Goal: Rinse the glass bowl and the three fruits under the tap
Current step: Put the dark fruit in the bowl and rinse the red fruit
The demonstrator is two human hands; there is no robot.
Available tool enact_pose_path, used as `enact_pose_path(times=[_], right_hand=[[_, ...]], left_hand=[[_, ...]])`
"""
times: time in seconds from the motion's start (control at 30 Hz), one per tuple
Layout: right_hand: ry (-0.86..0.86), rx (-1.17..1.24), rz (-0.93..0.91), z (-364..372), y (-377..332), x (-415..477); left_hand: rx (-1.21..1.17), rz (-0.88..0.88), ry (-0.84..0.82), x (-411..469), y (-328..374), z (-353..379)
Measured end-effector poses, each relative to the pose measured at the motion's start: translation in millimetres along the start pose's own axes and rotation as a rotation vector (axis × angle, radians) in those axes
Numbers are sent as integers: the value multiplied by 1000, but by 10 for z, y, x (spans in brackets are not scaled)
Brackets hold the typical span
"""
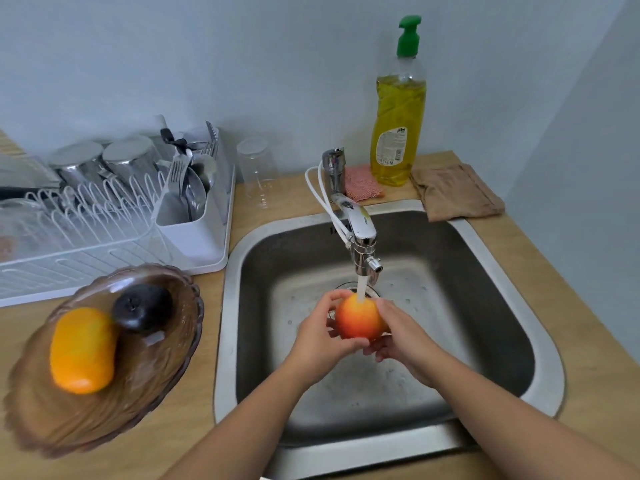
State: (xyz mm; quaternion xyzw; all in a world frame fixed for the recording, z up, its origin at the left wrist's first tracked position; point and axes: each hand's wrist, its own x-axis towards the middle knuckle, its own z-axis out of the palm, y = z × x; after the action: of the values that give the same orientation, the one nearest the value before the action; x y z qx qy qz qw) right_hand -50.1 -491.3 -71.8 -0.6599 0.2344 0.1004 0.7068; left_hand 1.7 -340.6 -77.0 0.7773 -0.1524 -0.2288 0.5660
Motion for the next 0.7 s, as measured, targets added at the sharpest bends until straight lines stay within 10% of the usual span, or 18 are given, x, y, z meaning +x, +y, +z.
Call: enact_pose_path(times=[0.3, 0.53, 0.7], right_hand=[[35, -443, -451, 26, 88, -54], [125, -324, 4, 22, -24, 111], [129, -636, -396, 106, 17, -16]], left_hand=[[-273, -267, -119, 53, 92, 2], [-113, -40, -30, -7, 11, 168], [-26, -202, -88, 63, 161, 125]])
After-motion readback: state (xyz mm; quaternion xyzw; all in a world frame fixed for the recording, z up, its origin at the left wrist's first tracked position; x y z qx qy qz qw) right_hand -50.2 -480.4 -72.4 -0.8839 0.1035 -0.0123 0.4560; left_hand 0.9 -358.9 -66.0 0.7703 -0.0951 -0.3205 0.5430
